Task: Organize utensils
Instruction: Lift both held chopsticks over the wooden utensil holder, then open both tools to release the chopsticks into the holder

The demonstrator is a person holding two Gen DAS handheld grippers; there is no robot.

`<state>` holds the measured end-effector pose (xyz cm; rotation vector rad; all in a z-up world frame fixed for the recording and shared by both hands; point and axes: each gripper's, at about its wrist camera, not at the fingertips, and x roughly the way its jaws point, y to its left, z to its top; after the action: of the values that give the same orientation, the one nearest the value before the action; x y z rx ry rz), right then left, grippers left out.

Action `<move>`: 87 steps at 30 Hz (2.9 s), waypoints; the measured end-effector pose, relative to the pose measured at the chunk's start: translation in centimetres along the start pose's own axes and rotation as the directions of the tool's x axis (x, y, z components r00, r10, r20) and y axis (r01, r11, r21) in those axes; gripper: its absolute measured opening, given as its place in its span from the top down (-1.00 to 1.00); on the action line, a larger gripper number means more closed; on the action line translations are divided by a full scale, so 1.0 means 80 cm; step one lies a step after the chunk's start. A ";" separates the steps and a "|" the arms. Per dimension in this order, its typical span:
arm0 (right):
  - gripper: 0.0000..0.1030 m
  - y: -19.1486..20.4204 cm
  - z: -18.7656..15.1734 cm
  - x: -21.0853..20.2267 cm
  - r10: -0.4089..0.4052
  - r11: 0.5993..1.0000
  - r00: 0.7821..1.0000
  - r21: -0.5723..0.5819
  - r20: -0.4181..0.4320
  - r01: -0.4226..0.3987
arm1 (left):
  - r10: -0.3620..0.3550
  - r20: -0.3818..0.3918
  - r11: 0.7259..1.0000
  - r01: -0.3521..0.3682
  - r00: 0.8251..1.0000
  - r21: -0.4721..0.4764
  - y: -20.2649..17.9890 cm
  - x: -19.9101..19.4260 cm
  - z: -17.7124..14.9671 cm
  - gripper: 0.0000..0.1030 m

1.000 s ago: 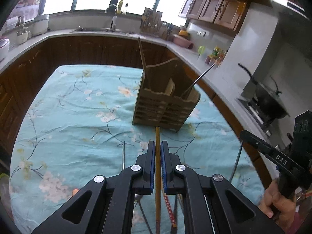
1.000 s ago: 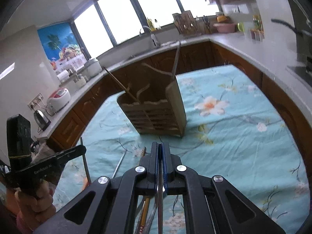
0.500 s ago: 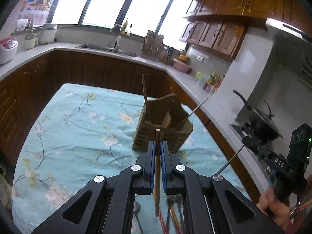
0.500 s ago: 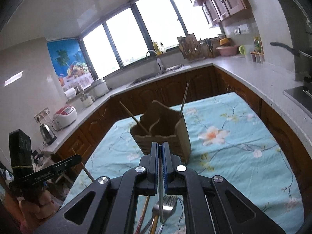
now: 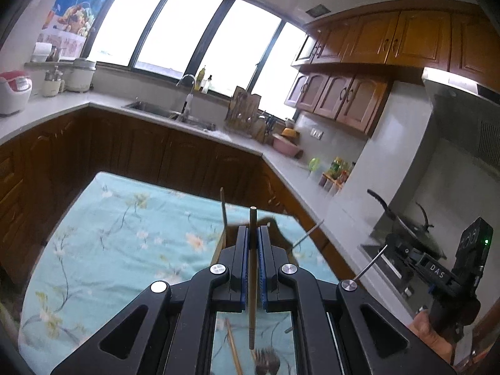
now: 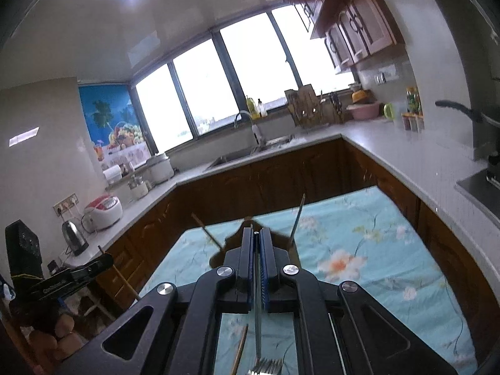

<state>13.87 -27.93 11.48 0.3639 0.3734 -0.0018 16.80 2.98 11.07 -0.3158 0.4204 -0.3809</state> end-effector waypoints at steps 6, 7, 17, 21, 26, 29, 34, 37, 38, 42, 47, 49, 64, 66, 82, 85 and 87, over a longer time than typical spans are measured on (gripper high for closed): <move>0.93 0.000 0.033 0.009 -0.002 1.000 0.997 0.006 0.081 0.001 | 0.010 0.065 1.000 -0.011 0.998 0.008 0.002 0.026 0.019 0.92; 0.93 0.000 0.037 0.012 -0.002 1.000 0.996 0.006 0.091 0.002 | 0.012 0.073 1.000 -0.012 0.997 0.004 0.003 0.032 0.023 0.92; 0.93 -0.021 0.064 0.043 -0.040 0.998 0.985 0.058 0.168 0.031 | 0.044 0.163 0.997 -0.035 0.986 -0.063 0.022 0.097 0.037 0.92; 0.93 -0.030 0.066 0.061 -0.058 0.997 0.983 0.063 0.175 0.048 | 0.065 0.172 0.995 -0.050 0.983 -0.091 0.030 0.130 0.027 0.93; 0.93 -0.037 0.059 0.086 -0.077 0.996 0.983 0.061 0.169 0.067 | 0.100 0.156 0.988 -0.079 0.983 -0.135 0.038 0.179 0.006 0.92; 0.93 -0.043 0.048 0.104 -0.082 0.995 0.985 0.067 0.152 0.072 | 0.103 0.125 0.987 -0.086 0.987 -0.133 0.037 0.211 -0.005 0.92; 0.93 -0.054 0.024 0.129 -0.086 0.993 0.991 0.085 0.102 0.077 | 0.114 0.074 0.988 -0.105 0.991 -0.112 0.037 0.253 -0.020 0.92; 0.93 -0.057 0.009 0.139 -0.086 0.993 0.994 0.086 0.071 0.080 | 0.116 0.044 0.988 -0.110 0.992 -0.108 0.038 0.271 -0.023 0.92; 0.93 -0.059 0.005 0.141 -0.085 0.993 0.994 0.090 0.063 0.079 | 0.116 0.039 0.988 -0.111 0.993 -0.106 0.042 0.270 -0.020 0.92; 0.92 -0.064 -0.003 0.148 -0.080 0.992 0.996 0.101 0.038 0.076 | 0.113 0.012 0.990 -0.112 0.994 -0.088 0.039 0.279 -0.014 0.92; 0.92 -0.066 -0.008 0.157 -0.070 0.992 0.998 0.104 0.001 0.069 | 0.108 -0.031 0.992 -0.109 0.994 -0.059 0.039 0.284 -0.005 0.92; 0.92 -0.066 -0.009 0.157 -0.070 0.992 0.998 0.103 -0.002 0.069 | 0.120 -0.024 0.991 -0.121 0.993 -0.053 0.039 0.283 -0.003 0.91; 0.80 -0.064 -0.012 0.161 -0.048 0.991 0.998 0.121 -0.044 0.053 | 0.125 -0.053 0.991 -0.127 0.991 -0.041 0.046 0.282 0.009 0.66; 0.71 -0.064 -0.011 0.160 -0.054 0.991 0.997 0.123 -0.046 0.059 | 0.132 -0.052 0.990 -0.134 0.990 -0.047 0.044 0.281 0.005 0.58; -0.80 -0.072 -0.024 0.128 -0.063 0.985 0.997 0.156 -0.041 0.069 | 0.159 -0.047 0.985 -0.161 0.986 -0.053 0.037 0.221 -0.012 -0.51; -0.88 -0.067 -0.031 0.120 -0.067 0.987 0.996 0.144 -0.056 0.075 | 0.173 -0.051 0.983 -0.175 0.984 -0.049 0.035 0.203 -0.020 -0.59; -0.90 -0.064 -0.037 0.115 -0.056 0.987 0.996 0.143 -0.066 0.065 | 0.180 -0.048 0.982 -0.182 0.983 -0.049 0.033 0.189 -0.024 -0.69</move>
<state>21.04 -31.11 3.80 0.4976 0.4473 -0.0780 29.48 -1.48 3.39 -0.3191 0.4987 -0.1990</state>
